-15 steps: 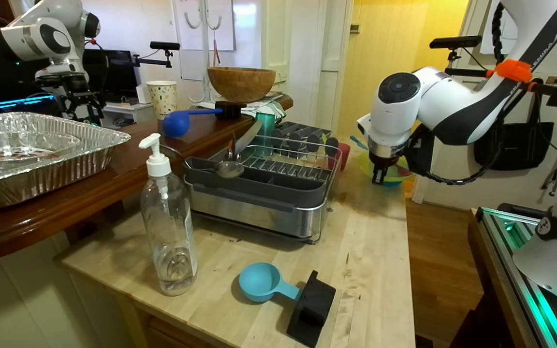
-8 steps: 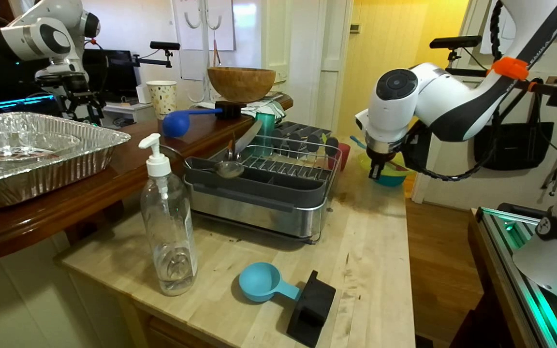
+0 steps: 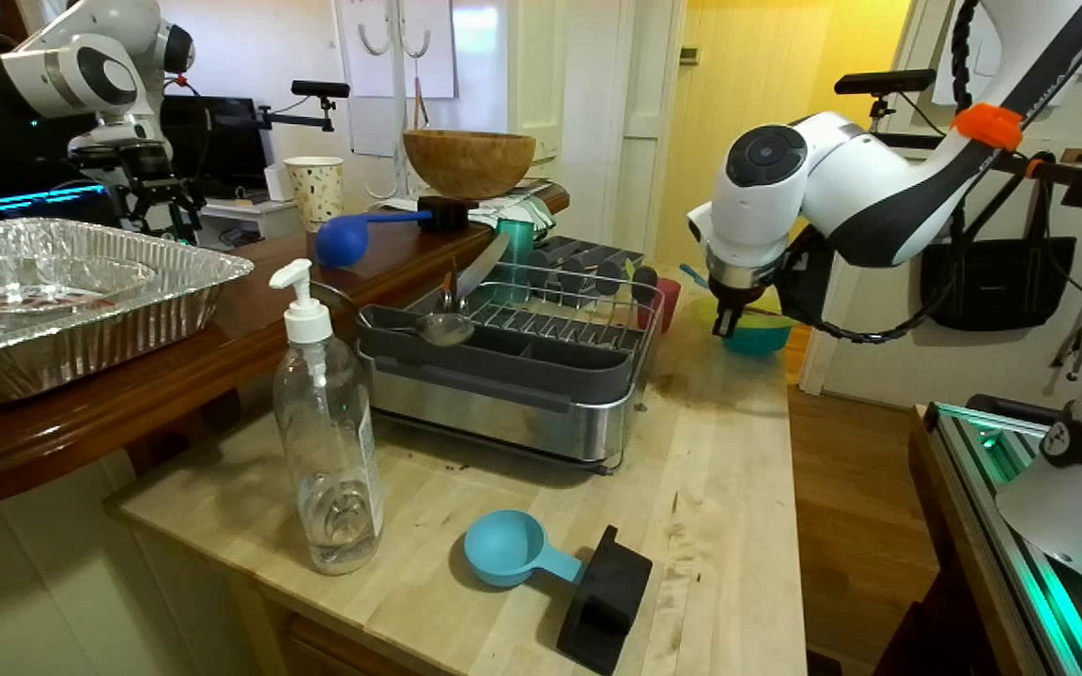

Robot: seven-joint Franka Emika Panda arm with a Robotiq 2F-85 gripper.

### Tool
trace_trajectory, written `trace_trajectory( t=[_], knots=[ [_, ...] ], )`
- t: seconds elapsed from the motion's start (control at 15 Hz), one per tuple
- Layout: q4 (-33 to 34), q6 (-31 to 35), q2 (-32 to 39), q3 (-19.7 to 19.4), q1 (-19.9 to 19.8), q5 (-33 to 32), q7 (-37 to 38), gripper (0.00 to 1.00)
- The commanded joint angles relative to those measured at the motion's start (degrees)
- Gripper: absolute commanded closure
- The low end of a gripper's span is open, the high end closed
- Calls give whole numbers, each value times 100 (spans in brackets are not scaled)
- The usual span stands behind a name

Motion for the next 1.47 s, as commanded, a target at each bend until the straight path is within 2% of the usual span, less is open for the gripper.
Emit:
trace_trajectory(
  t=[0.0, 0.67, 0.93, 1.4],
  knots=[
    [-47, -203, -59, -39, 113, -152, 161, 97],
    [-95, -1121, -375, 44, 247, -125, 154, 97],
    [-86, -961, -522, -126, 123, -124, 365, 97],
    [9, -257, -715, -686, -307, -174, 445, 97]
  ],
)
